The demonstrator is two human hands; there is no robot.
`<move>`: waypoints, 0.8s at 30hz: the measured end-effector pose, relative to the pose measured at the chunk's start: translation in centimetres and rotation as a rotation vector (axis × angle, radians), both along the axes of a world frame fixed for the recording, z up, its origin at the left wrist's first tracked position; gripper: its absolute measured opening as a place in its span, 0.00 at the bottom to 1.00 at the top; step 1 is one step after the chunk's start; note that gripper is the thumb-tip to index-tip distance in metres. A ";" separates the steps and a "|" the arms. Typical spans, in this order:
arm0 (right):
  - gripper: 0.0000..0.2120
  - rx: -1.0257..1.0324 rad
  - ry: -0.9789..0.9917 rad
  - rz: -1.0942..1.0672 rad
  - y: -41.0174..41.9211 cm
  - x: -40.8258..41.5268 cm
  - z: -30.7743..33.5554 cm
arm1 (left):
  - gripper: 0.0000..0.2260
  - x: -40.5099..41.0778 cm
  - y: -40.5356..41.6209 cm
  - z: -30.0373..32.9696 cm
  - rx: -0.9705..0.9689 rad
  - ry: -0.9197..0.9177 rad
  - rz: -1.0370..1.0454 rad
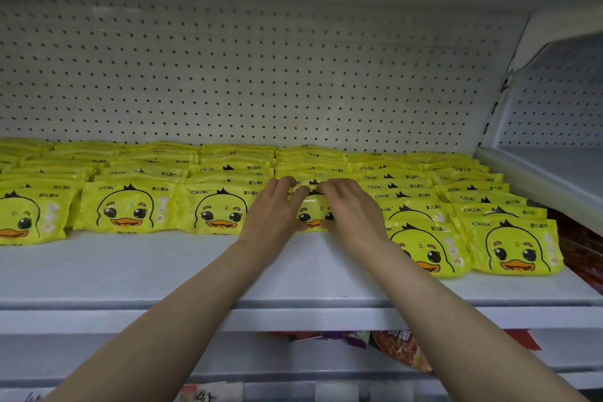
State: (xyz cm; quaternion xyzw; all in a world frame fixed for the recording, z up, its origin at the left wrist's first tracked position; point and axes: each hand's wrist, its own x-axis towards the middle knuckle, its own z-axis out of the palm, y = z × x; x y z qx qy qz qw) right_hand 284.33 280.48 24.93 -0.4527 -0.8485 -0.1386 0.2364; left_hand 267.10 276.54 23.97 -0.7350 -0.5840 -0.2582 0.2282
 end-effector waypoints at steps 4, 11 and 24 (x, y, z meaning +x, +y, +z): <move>0.31 0.032 -0.003 -0.065 -0.3 0.5 -0.1 | 0.33 -0.4 -0.9 -0.1 -0.009 0.027 -0.077; 0.31 -0.032 -0.046 -0.086 0.0 -0.1 0.8 | 0.34 -0.4 -0.2 -0.2 -0.023 0.046 -0.036; 0.34 -0.180 0.058 -0.027 -0.2 0.0 1.0 | 0.24 0.2 0.9 -0.6 -0.018 -0.138 -0.019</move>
